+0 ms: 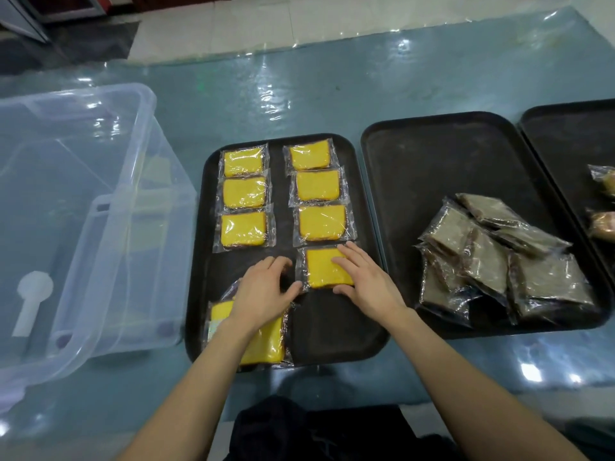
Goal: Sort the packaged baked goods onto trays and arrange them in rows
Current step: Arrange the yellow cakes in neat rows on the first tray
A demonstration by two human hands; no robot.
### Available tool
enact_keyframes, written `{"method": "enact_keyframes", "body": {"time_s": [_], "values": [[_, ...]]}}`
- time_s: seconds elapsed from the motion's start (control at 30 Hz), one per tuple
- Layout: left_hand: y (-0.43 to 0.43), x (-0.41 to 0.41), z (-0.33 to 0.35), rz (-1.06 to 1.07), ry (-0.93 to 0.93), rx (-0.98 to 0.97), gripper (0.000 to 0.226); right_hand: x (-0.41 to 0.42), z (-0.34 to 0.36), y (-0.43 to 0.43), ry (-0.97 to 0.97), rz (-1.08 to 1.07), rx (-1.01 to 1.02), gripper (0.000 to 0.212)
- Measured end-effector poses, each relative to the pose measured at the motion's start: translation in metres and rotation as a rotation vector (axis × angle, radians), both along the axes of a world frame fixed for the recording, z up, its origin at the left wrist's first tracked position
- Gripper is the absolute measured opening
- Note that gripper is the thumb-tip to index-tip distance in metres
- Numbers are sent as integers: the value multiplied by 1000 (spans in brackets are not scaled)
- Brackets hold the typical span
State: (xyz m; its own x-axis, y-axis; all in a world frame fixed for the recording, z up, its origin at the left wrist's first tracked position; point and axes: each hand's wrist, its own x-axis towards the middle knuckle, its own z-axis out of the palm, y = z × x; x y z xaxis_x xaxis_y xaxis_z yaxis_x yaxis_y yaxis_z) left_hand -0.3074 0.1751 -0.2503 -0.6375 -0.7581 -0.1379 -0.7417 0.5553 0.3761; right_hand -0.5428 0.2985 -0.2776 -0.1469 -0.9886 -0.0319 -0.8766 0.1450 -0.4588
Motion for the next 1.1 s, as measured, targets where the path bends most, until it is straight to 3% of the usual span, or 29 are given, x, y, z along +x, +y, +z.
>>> {"method": "enact_keyframes", "body": {"time_s": [0.07,0.13,0.47,0.57,0.67,0.8,0.97,1.03,1.1], "values": [[3,-12,4,-37,10,34,69,-1,1,-3,-23,-9,21,69],[5,-21,4,-67,-25,79,76,-2,0,-5,-19,-12,24,70],[1,-15,8,-7,28,87,61,-2,11,-8,39,37,21,73],[-5,16,13,134,101,53,40,21,28,-5,-15,20,-108,47],[-13,58,11,261,110,69,32,57,41,-10,-176,49,64,26],[-19,98,7,279,-9,197,33,96,39,-24,-361,52,373,61],[-2,116,15,302,-21,364,69,131,28,-28,-372,-38,366,105],[0,125,16,282,-17,383,74,136,28,-30,-401,-70,364,102],[-1,131,14,256,-24,384,76,136,35,-35,-512,-135,411,81]]}}
